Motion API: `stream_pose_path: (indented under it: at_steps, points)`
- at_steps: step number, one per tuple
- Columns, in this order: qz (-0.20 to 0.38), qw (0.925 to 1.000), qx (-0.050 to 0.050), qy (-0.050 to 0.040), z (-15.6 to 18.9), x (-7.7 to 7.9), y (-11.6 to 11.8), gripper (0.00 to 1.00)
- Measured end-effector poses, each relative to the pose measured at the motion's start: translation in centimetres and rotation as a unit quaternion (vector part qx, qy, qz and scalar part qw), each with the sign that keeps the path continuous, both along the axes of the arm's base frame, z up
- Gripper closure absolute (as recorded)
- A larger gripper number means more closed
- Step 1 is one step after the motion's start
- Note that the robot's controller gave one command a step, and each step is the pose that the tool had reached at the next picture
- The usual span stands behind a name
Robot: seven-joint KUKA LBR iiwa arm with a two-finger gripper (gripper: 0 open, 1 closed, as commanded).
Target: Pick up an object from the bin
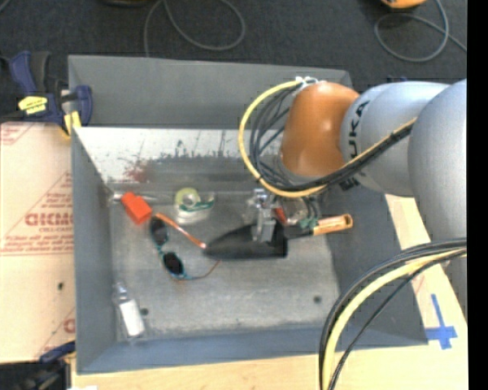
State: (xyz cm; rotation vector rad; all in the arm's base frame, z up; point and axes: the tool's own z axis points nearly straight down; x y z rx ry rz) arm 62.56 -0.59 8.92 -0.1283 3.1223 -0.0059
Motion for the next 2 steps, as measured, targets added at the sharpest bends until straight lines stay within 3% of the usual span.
stream_pose_path:
  at_steps: [1, 2]
  points:
    - [0.000, 1.0000, 0.000, 0.0000, 0.0, 0.0, 0.0, 1.00]
    - [0.058, 0.9983, -0.001, -0.0020, 11.4, 2.7, 8.5, 1.00]
